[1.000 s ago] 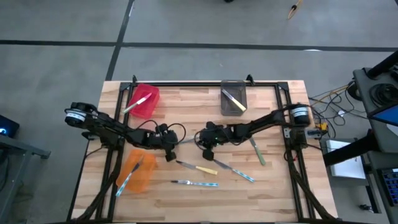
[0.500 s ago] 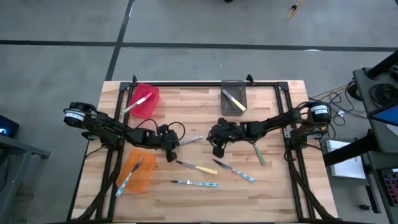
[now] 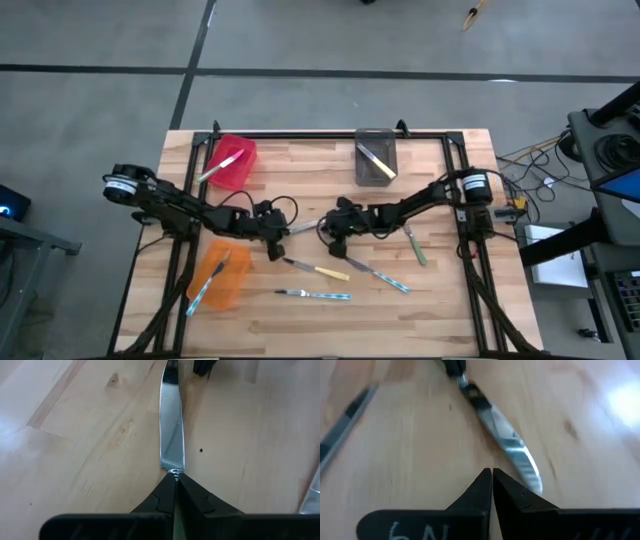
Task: Sort silverware by color (type)
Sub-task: Put the left green knife into the red bin
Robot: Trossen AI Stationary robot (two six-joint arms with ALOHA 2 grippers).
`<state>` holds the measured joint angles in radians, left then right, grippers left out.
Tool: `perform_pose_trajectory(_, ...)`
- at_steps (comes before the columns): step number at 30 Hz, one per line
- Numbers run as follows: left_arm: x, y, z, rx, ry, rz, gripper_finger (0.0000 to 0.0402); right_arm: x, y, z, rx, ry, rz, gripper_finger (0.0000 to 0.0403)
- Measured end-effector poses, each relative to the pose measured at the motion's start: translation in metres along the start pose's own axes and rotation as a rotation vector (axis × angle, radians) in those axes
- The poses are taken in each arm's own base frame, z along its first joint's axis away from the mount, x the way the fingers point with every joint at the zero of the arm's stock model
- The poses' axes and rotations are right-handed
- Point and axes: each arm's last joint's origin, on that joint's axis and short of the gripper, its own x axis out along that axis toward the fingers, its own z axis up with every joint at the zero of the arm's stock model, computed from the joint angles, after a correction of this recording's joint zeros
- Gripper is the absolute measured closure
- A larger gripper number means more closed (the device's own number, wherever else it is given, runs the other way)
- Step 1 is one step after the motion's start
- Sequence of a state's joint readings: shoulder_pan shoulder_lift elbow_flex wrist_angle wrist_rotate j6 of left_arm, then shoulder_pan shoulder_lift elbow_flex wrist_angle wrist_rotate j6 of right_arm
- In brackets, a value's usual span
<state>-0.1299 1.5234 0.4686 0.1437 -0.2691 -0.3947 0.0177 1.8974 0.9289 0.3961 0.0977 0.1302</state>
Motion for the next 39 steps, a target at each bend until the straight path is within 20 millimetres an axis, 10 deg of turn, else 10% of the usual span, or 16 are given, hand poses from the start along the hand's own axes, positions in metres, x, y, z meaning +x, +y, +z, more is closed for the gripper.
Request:
perform_pose_trajectory(17, 0.001, 0.002, 0.001, 0.045, -0.004, -0.014, 0.0401, 0.019, 0.004, 0.044, -0.162, 0.117, -0.019, 0.0365)
perform_pose_trajectory(29, 0.001, 0.001, 0.003, 0.057, -0.017, -0.018, 0.0401, 0.02, 0.002, 0.036, -0.214, 0.199, -0.019, 0.0226)
perform_pose_trajectory(39, 0.001, 0.001, 0.003, 0.06, -0.021, -0.02, 0.0401, 0.032, -0.009, 0.034, -0.208, 0.155, -0.025, 0.0222)
